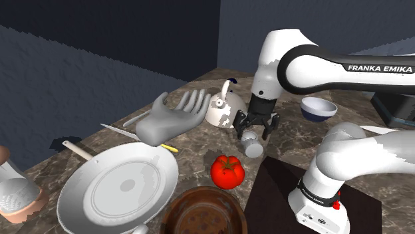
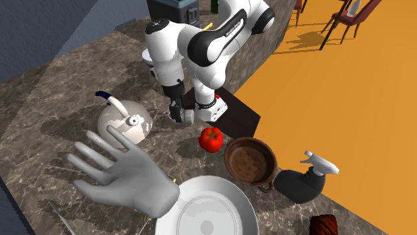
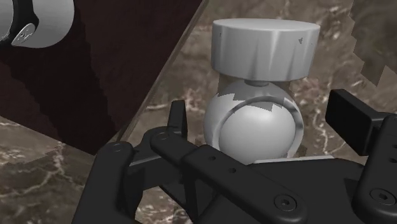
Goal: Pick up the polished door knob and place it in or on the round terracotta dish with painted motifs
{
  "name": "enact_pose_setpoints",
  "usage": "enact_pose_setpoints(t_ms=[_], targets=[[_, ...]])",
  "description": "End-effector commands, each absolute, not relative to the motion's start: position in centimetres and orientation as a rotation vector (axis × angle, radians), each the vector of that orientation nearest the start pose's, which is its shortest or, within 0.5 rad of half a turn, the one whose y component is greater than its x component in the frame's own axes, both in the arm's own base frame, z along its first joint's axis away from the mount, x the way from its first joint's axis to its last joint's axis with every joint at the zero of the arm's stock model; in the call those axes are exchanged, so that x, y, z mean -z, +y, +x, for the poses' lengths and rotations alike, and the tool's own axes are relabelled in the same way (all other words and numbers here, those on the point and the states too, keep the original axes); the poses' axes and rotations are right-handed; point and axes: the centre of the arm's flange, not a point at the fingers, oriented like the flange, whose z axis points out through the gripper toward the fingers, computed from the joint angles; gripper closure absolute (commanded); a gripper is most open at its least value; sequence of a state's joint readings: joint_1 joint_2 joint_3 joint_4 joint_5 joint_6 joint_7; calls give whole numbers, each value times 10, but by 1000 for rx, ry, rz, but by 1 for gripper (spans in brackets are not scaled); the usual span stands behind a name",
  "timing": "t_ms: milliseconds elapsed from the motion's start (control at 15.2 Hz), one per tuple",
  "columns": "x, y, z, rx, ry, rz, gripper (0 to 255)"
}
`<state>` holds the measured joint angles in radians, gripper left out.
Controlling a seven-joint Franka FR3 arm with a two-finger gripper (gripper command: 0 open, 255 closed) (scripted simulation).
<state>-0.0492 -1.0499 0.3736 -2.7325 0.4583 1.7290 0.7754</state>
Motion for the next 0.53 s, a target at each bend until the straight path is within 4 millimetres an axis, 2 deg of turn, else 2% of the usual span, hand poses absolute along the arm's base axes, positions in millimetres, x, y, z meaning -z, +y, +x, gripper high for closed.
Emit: enact_pose_setpoints(t_ms=[0, 462], targets=[[-468, 129, 241, -52, 1031, -2830, 0], [-465, 130, 241, -52, 1031, -2830, 0]])
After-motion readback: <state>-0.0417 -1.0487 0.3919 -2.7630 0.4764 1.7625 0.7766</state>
